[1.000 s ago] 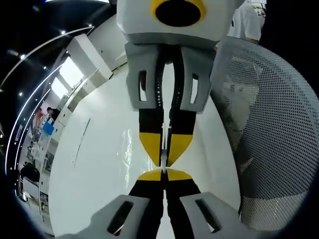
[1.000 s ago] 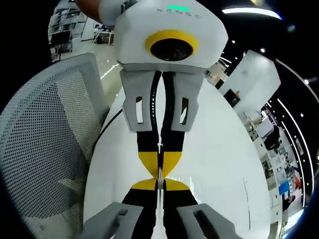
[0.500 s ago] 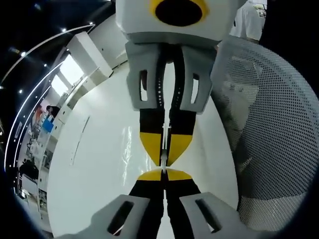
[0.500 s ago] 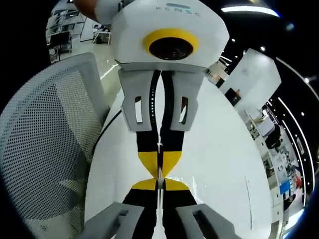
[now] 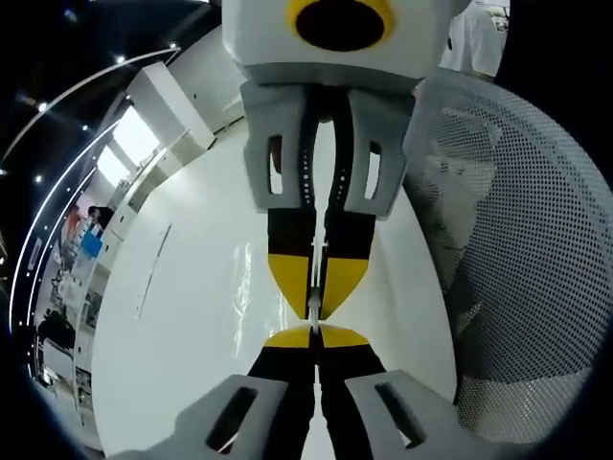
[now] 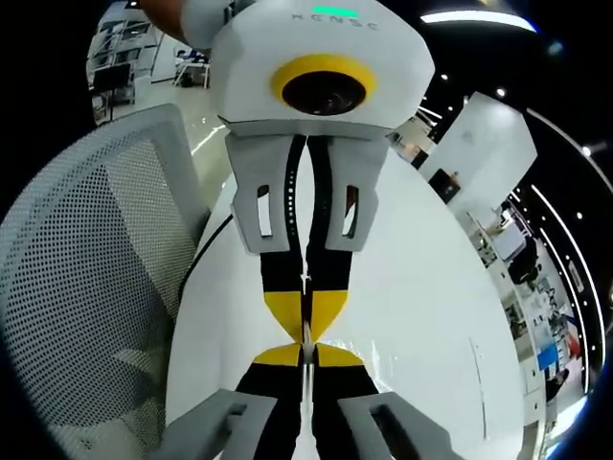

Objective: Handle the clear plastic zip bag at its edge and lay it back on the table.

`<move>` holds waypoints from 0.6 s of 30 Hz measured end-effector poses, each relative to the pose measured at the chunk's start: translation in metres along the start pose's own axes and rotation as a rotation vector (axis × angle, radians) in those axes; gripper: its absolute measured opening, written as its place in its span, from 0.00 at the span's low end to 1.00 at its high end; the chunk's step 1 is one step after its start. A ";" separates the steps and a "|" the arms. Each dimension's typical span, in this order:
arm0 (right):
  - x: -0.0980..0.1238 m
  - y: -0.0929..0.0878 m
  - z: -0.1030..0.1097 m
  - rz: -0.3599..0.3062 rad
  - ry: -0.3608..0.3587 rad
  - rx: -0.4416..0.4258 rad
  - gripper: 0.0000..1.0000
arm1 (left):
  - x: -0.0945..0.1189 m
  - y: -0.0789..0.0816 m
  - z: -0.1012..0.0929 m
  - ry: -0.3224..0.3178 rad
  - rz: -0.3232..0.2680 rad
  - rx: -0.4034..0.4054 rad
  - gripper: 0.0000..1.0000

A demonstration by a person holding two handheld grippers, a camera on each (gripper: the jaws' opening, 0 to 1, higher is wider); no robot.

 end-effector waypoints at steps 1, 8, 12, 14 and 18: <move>0.000 0.000 0.000 0.000 0.000 0.000 0.00 | 0.000 0.000 0.000 -0.001 0.000 0.000 0.00; 0.001 0.000 0.001 0.000 0.000 0.002 0.00 | 0.001 0.000 -0.001 -0.002 -0.001 -0.001 0.00; 0.000 -0.001 0.001 0.003 -0.001 0.001 0.00 | 0.001 -0.001 -0.001 -0.005 0.000 0.001 0.00; 0.001 -0.001 0.001 0.003 -0.001 -0.001 0.00 | 0.002 -0.002 -0.001 -0.005 -0.001 0.003 0.00; 0.001 -0.001 0.001 0.003 -0.003 -0.003 0.00 | 0.002 -0.002 -0.001 -0.003 0.000 0.004 0.00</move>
Point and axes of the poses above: the point that each gripper's makers call its tool centre point, and the gripper's own axes: x roughly backward along the fingers, z roughly to its left, y roughly out of its top, the point moved 1 cm from there along x, roughly backward along the fingers
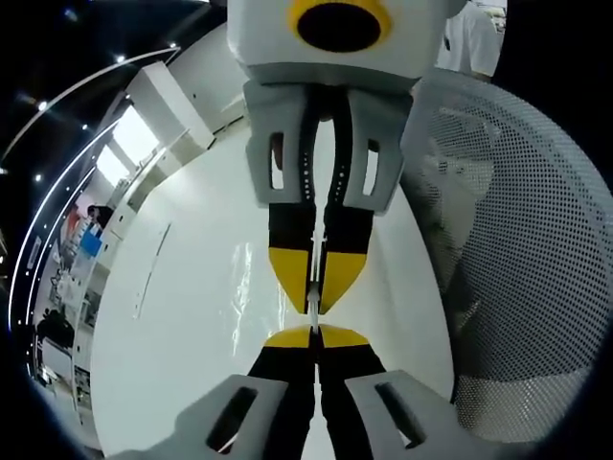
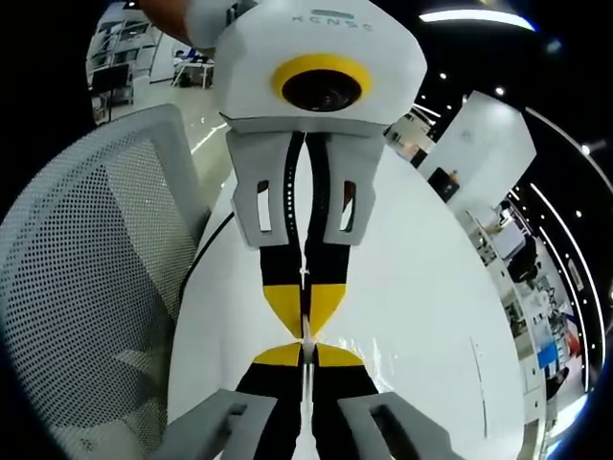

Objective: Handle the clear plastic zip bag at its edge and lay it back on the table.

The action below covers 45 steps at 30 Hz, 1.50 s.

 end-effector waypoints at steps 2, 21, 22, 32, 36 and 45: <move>0.000 0.000 0.000 0.000 0.000 -0.001 0.00 | 0.000 0.000 0.000 0.000 0.000 0.001 0.00; 0.001 -0.004 0.001 0.008 -0.002 -0.019 0.00 | 0.003 -0.006 -0.002 0.001 0.006 0.010 0.00; 0.000 -0.004 0.000 0.008 -0.003 -0.019 0.00 | 0.003 -0.006 -0.002 0.001 0.006 0.010 0.00; 0.003 -0.003 0.001 0.009 -0.006 -0.022 0.00 | 0.003 -0.008 -0.001 0.004 0.007 0.010 0.00; 0.003 -0.004 0.001 0.011 -0.009 -0.025 0.00 | 0.004 -0.010 -0.001 0.005 0.009 0.009 0.00; 0.004 -0.005 0.001 0.010 -0.017 -0.031 0.00 | 0.006 -0.009 0.000 0.008 0.010 0.006 0.00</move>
Point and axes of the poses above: the point that each gripper's makers call its tool centre point, and the gripper's own axes: x roughly backward along the fingers, z roughly to its left, y roughly out of its top, the point moved 1 cm from there along x, roughly backward along the fingers
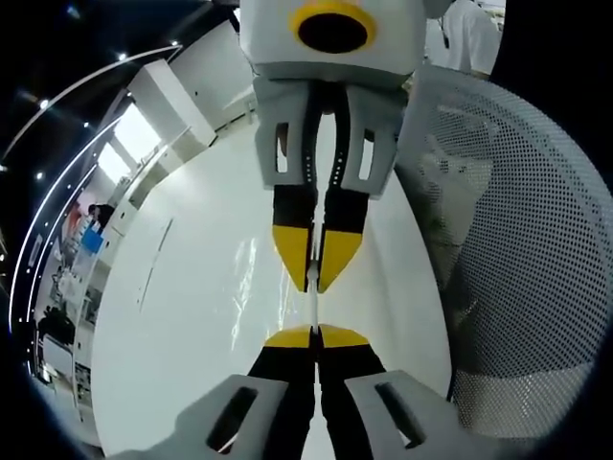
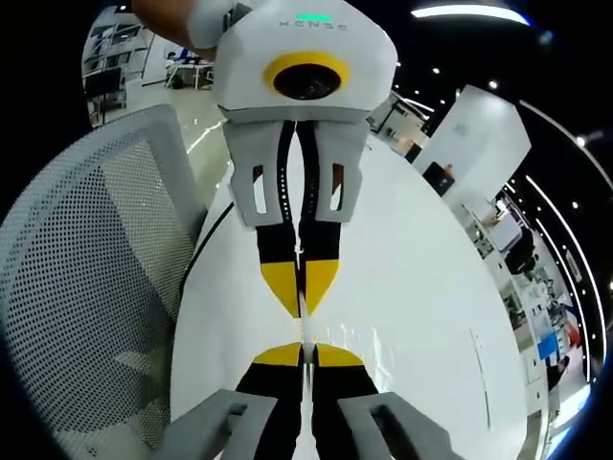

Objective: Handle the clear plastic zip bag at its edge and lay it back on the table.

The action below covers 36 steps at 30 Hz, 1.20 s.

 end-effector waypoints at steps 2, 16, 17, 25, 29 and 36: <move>0.000 0.000 0.000 0.000 -0.001 0.000 0.00 | 0.000 -0.001 0.000 0.002 0.000 0.001 0.00; 0.000 -0.001 0.001 0.002 -0.003 -0.007 0.00 | 0.002 0.000 -0.002 0.000 0.001 0.000 0.00; 0.000 -0.002 0.001 0.002 -0.004 -0.008 0.00 | 0.002 0.000 -0.002 0.000 0.001 0.000 0.00; 0.001 -0.003 0.001 0.003 -0.007 -0.013 0.00 | 0.004 -0.001 -0.001 -0.001 0.003 0.001 0.00; 0.001 -0.003 0.001 0.003 -0.008 -0.013 0.00 | 0.004 0.000 -0.002 0.000 0.003 0.002 0.00; 0.002 -0.003 0.001 0.001 -0.010 -0.017 0.00 | 0.004 -0.002 -0.001 0.004 0.004 0.010 0.00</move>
Point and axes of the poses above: the point that each gripper's makers call its tool centre point, and the gripper's own axes: x roughly backward along the fingers, z roughly to its left, y roughly out of its top, the point moved 1 cm from there along x, roughly backward along the fingers
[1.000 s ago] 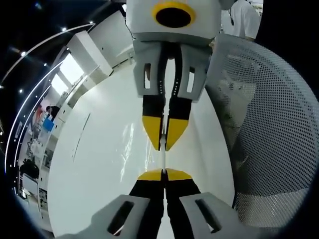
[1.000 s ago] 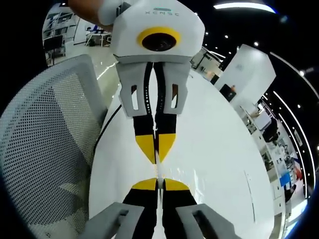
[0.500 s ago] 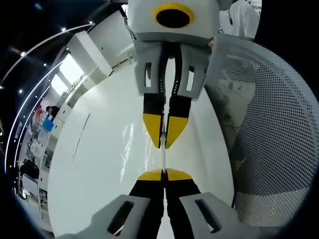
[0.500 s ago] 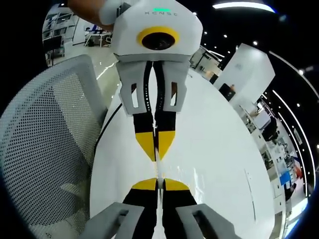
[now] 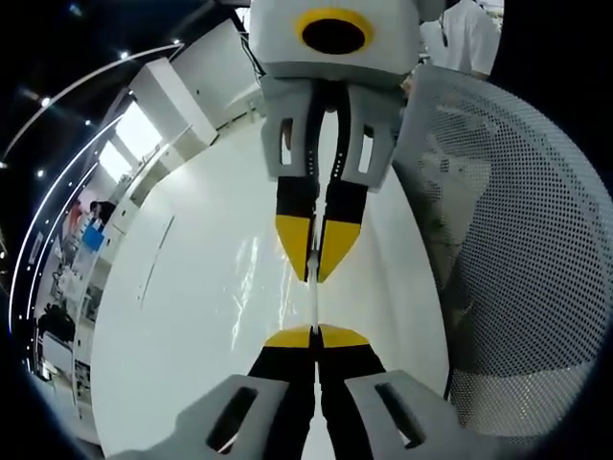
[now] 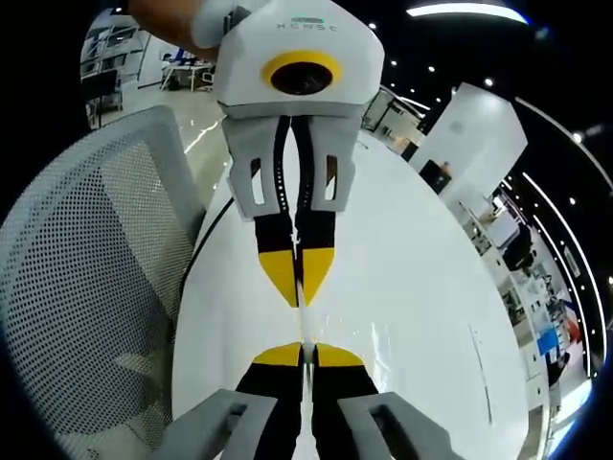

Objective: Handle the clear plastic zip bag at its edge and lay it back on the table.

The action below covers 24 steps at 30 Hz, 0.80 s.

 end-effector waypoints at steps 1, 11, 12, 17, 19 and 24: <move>0.000 0.000 0.000 0.000 0.000 -0.001 0.00 | 0.000 0.000 0.000 0.001 0.000 0.002 0.00; 0.000 -0.001 -0.003 -0.001 -0.009 -0.010 0.00 | 0.002 -0.002 0.003 0.011 0.002 0.018 0.00; 0.000 -0.001 -0.003 -0.001 -0.010 -0.010 0.00 | 0.002 -0.002 0.003 0.011 0.002 0.020 0.00; 0.001 -0.001 -0.002 0.000 -0.011 -0.010 0.00 | 0.002 -0.002 0.003 0.012 0.003 0.027 0.00; 0.003 -0.001 -0.002 0.000 -0.013 -0.012 0.00 | 0.003 -0.001 0.003 0.013 0.004 0.033 0.00; 0.003 -0.002 -0.003 0.002 -0.017 -0.013 0.00 | 0.003 -0.001 0.003 0.015 0.000 0.034 0.00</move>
Point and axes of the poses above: the point that each gripper's makers call its tool centre point, and the gripper's own axes: x roughly backward along the fingers, z roughly to its left, y roughly out of its top, the point moved 1 cm from there along x, roughly backward along the fingers
